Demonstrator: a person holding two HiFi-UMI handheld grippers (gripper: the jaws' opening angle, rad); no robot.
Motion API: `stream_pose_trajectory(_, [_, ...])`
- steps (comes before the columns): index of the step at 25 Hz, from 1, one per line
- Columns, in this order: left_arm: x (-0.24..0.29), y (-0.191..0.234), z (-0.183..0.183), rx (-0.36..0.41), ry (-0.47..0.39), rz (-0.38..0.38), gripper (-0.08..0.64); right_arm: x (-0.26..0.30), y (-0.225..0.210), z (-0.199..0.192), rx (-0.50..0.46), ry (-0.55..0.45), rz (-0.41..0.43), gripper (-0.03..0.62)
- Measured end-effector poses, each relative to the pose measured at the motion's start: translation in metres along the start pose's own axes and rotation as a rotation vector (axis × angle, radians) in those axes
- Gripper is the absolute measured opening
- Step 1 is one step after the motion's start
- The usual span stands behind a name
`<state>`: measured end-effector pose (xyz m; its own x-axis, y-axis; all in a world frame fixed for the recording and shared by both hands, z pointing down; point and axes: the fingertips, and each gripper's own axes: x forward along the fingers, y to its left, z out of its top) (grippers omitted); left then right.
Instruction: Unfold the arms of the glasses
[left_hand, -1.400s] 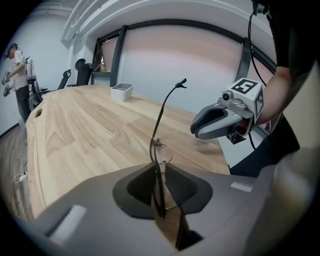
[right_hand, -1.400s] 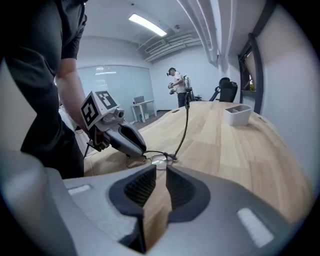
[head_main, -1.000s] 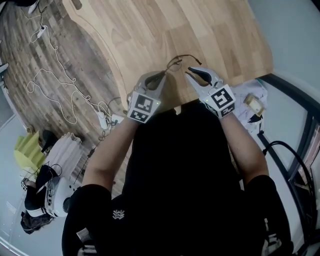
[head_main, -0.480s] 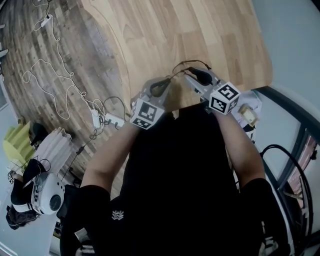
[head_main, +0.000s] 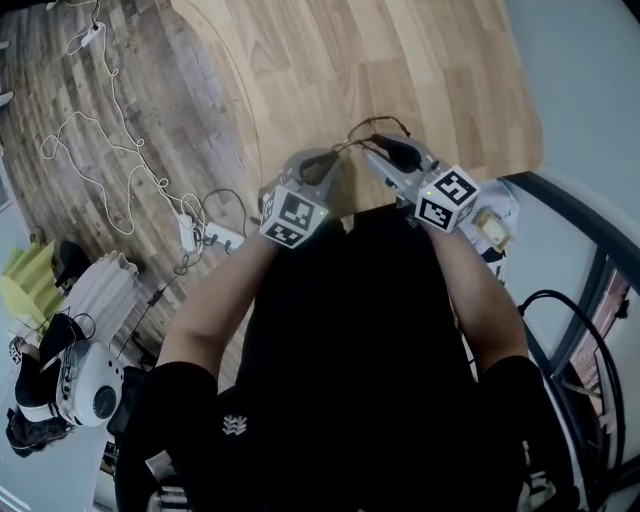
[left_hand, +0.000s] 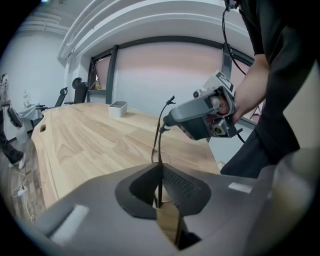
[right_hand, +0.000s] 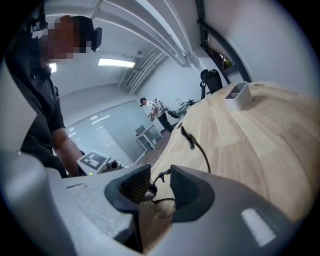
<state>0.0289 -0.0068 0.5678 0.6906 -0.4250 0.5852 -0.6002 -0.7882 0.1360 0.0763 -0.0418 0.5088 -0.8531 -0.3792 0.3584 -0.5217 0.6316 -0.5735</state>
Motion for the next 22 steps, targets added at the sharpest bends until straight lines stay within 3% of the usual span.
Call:
stream_pose_trajectory(11, [-0.021, -0.003, -0.006, -0.005, 0.002, 0.036, 0.041, 0.008, 0.042, 0.011, -0.09, 0.035, 0.072, 0.124])
stream_pose_trajectory(22, [-0.06, -0.003, -0.014, -0.073, -0.054, 0.144, 0.042, 0.013, 0.076, 0.005, -0.155, 0.089, 0.15, 0.124])
